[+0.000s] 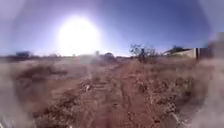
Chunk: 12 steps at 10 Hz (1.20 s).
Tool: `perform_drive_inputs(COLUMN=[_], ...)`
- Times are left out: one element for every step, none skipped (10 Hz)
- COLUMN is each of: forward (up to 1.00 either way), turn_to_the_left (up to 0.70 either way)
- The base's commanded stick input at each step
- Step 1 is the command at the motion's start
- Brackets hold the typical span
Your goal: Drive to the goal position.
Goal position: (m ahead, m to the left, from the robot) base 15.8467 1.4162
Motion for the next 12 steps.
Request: perform_drive_inputs(forward=[0.5, 0.5, 0.5, 0.5, 0.5, 0.5, 0.5, 0.5, 0.5, 0.5, 0.5, 0.5], turn_to_the_left=[-0.21, -0.5, -0.19, 0.0, 0.0, 0.0, 0.0, 0.0, 0.0, 0.0, 0.0, 0.0])
